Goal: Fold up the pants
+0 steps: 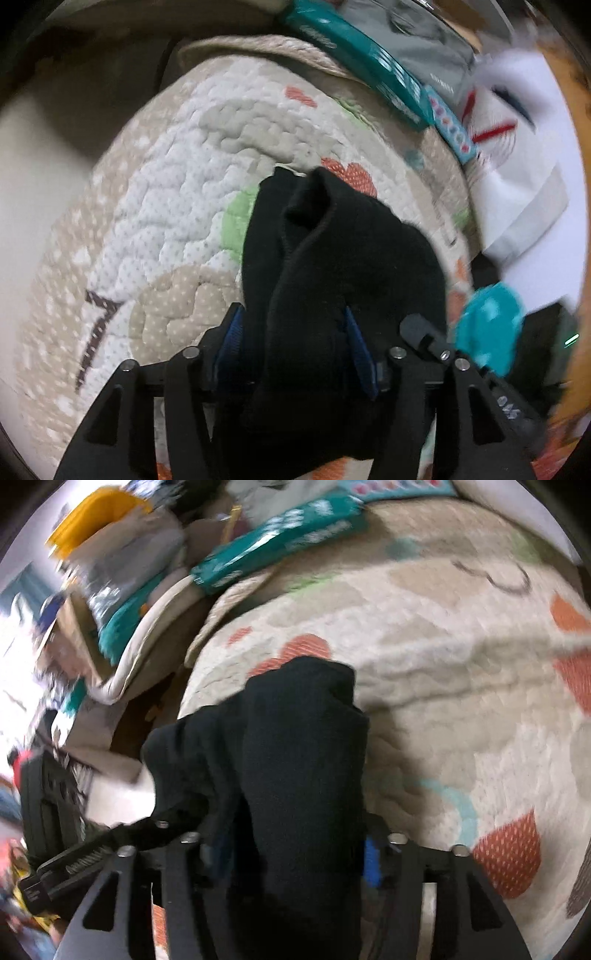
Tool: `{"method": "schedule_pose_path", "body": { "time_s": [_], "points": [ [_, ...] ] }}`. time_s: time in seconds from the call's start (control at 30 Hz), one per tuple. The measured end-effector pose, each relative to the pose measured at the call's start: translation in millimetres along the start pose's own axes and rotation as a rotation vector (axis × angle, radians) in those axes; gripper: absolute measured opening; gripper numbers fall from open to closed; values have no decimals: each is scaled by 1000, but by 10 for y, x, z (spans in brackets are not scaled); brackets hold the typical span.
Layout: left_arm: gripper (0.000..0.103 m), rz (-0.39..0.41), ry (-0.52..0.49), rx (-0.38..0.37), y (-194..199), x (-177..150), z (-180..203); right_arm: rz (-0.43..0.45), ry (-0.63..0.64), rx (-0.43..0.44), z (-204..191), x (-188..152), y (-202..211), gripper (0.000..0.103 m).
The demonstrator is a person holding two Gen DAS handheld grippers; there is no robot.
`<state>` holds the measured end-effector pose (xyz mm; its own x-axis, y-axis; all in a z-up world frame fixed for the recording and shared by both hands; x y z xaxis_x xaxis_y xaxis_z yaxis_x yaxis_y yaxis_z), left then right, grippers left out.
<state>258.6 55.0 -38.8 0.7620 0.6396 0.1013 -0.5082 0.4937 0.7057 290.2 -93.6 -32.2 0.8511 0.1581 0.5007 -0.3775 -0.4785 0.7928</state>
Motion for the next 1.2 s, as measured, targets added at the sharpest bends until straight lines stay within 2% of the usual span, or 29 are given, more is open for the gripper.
{"method": "schedule_pose_path", "body": {
  "time_s": [0.13,0.2,0.43,0.6,0.77,0.83,0.9,1.0,1.1,1.2],
  "points": [
    [55,-60,182,-104,21,94,-157,31,-92,28,166,-73,147,73],
    [55,-67,207,-114,40,87,-173,38,-102,27,196,-111,227,74],
    [55,30,175,-26,304,77,-94,75,-13,-17,65,-180,545,74],
    [55,154,110,101,456,243,60,121,69,-42,-144,-92,677,74],
    [56,142,74,304,157,426,57,89,122,-32,-309,-192,594,74],
    [64,111,96,348,24,463,-50,64,143,-34,-340,-283,534,74],
    [68,104,100,353,-34,481,-100,44,162,-45,-347,-353,488,74],
    [69,108,51,341,27,491,-91,36,164,-56,-333,-410,504,74],
    [69,127,76,311,219,441,-176,56,132,-41,-318,-453,665,74],
    [69,139,82,281,500,249,-313,71,121,-44,-317,-573,888,74]
  ]
}}
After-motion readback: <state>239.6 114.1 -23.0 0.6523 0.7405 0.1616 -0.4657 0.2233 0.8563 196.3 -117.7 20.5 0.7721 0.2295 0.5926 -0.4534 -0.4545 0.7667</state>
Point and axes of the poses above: each gripper's, at about its wrist camera, not at the fingertips, and y roughly against the way its jaws point, z to its right, x to its top, the point moved 6 cm from there along -y, roughly the way its jaws point, and after that the axes turned 13 degrees about y, right-handed, at the moved point
